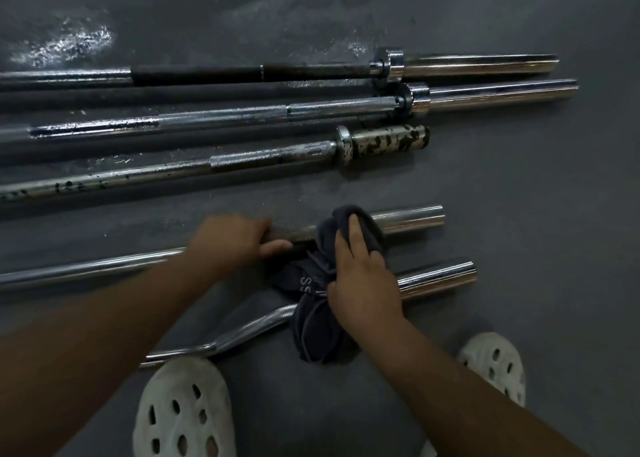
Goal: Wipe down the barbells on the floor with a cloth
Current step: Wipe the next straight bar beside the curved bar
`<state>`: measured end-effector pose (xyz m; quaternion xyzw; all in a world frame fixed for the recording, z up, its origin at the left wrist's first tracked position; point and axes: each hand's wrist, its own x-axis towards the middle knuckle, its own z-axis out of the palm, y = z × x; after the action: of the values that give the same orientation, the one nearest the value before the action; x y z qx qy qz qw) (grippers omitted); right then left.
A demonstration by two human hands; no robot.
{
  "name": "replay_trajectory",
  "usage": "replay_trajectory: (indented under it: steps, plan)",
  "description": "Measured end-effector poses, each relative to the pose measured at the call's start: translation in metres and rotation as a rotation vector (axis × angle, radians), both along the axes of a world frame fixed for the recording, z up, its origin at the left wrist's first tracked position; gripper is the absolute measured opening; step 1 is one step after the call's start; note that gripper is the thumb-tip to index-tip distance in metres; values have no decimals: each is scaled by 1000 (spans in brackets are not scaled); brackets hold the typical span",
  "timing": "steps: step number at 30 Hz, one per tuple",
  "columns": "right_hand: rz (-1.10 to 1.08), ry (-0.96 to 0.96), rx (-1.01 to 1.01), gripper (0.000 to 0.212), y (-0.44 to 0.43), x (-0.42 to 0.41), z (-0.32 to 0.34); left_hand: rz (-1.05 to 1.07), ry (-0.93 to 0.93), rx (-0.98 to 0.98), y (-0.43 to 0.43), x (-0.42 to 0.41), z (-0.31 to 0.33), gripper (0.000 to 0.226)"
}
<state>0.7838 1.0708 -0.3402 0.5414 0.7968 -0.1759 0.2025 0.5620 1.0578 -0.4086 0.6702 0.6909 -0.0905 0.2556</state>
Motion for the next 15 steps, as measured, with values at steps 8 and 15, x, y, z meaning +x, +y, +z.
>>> replay_trajectory:
  steps: [8,15]
  plan:
    - [-63,85,12,87,-7,5,-3,215,-235,-240,20,4,5,75]
    - [-122,158,-30,89,22,-3,-7,-56,-29,194,-19,27,-7,60]
